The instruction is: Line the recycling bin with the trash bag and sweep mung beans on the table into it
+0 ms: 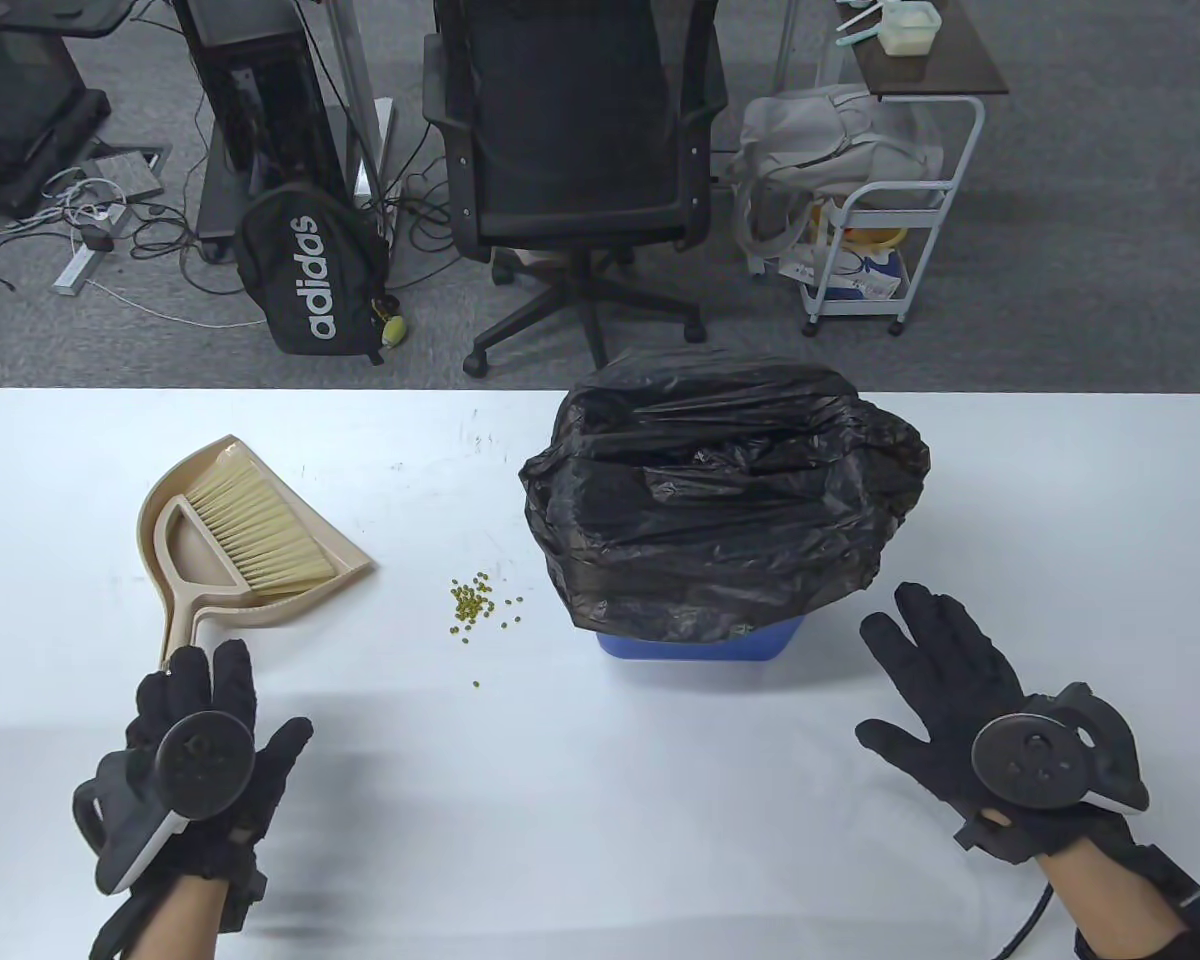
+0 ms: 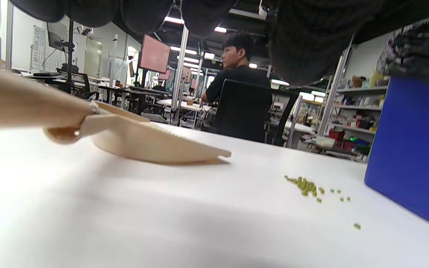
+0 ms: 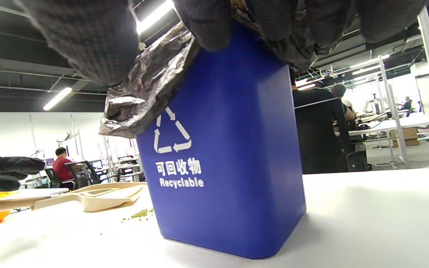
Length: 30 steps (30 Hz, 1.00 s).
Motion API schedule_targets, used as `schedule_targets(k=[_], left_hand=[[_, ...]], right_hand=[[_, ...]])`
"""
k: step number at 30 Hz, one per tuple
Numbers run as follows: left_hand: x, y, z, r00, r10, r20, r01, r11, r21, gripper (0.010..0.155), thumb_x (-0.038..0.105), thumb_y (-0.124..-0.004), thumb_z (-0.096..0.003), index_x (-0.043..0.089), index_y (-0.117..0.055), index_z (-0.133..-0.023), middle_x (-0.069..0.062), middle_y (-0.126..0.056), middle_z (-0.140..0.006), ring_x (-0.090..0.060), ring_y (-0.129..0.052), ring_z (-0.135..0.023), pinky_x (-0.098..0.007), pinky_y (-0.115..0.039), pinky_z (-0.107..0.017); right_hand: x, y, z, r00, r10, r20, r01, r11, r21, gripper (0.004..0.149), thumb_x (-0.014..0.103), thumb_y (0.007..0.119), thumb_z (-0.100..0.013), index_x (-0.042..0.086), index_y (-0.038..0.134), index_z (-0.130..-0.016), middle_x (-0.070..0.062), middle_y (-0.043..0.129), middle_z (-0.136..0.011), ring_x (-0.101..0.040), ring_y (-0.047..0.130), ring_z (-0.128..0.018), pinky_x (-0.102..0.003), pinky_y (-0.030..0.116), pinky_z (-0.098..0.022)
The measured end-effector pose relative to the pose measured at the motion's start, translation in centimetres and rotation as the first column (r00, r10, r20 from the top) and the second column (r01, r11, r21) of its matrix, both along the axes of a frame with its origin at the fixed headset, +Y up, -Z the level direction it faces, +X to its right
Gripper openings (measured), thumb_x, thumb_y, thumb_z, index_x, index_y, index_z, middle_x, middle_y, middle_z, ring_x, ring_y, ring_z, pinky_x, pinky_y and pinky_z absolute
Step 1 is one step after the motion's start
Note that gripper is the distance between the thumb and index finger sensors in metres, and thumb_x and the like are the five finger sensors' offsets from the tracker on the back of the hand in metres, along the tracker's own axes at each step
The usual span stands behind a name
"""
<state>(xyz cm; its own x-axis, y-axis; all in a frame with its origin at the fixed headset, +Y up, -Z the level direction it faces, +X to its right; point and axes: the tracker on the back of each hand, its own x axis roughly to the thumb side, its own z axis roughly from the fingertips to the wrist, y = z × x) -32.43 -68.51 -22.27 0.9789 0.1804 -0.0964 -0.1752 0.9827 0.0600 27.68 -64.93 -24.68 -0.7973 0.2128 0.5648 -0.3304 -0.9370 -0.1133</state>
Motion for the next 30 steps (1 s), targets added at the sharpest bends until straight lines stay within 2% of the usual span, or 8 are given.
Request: schedule_targets(k=[12, 15, 18, 25, 28, 30], left_hand=[[-0.7, -3.1, -0.1, 0.974, -0.221, -0.053, 0.221, 0.975, -0.019, 0.089, 0.045, -0.088, -0.0488, 0.005, -0.048, -0.117, -0.037, -0.043, -0.119, -0.074, -0.041, -0.1, -0.081, -0.048, -0.067], [-1.1, -3.1, 0.1, 0.975, -0.207, -0.079, 0.205, 0.978, -0.037, 0.089, 0.045, -0.088, -0.0488, 0.006, -0.047, -0.118, -0.036, -0.042, -0.119, -0.074, -0.041, -0.1, -0.081, -0.048, -0.067], [-1.8, -2.9, 0.2, 0.972, -0.199, -0.125, 0.2, 0.98, -0.01, 0.09, 0.046, -0.088, -0.0484, 0.006, -0.047, -0.118, -0.037, -0.042, -0.118, -0.074, -0.041, -0.099, -0.081, -0.049, -0.067], [-3.0, -4.0, 0.1, 0.968, -0.144, -0.206, 0.123, 0.986, -0.111, 0.094, 0.046, -0.089, -0.0484, 0.01, -0.039, -0.119, -0.04, -0.039, -0.118, -0.077, -0.041, -0.098, -0.082, -0.049, -0.066], [-2.8, -4.3, -0.1, 0.964, -0.165, -0.211, 0.145, 0.984, -0.105, 0.09, 0.043, -0.089, -0.0487, 0.014, -0.041, -0.118, -0.04, -0.045, -0.117, -0.076, -0.048, -0.097, -0.081, -0.054, -0.065], [-2.7, -4.2, 0.0, 0.959, -0.174, -0.225, 0.156, 0.983, -0.097, 0.086, 0.04, -0.09, -0.0491, 0.017, -0.043, -0.117, -0.038, -0.054, -0.115, -0.073, -0.061, -0.094, -0.079, -0.06, -0.063]], right_hand=[[1.9, -1.3, -0.9, 0.991, 0.053, 0.121, -0.051, 0.999, -0.014, 0.086, 0.052, 0.076, -0.048, 0.005, 0.049, -0.116, -0.042, 0.039, -0.113, -0.072, 0.046, -0.095, -0.078, 0.052, -0.061], [2.2, -1.9, -1.4, 0.988, 0.07, 0.14, -0.065, 0.997, -0.04, 0.086, 0.051, 0.076, -0.048, 0.005, 0.05, -0.115, -0.041, 0.039, -0.113, -0.072, 0.046, -0.095, -0.078, 0.051, -0.062], [2.4, -2.5, -1.8, 0.985, 0.082, 0.153, -0.073, 0.995, -0.062, 0.086, 0.051, 0.076, -0.048, 0.005, 0.05, -0.115, -0.041, 0.039, -0.113, -0.072, 0.046, -0.095, -0.078, 0.051, -0.061], [2.4, -2.7, -1.9, 0.984, 0.085, 0.157, -0.074, 0.994, -0.079, 0.086, 0.051, 0.076, -0.048, 0.005, 0.05, -0.115, -0.042, 0.039, -0.113, -0.072, 0.046, -0.095, -0.078, 0.052, -0.061], [2.5, -2.6, -1.9, 0.984, 0.079, 0.162, -0.066, 0.994, -0.085, 0.086, 0.051, 0.076, -0.048, 0.005, 0.05, -0.115, -0.042, 0.04, -0.113, -0.072, 0.046, -0.095, -0.078, 0.052, -0.061], [2.6, -2.5, -1.9, 0.983, 0.074, 0.166, -0.06, 0.994, -0.088, 0.086, 0.051, 0.076, -0.048, 0.004, 0.05, -0.115, -0.042, 0.04, -0.112, -0.072, 0.047, -0.095, -0.078, 0.052, -0.061]])
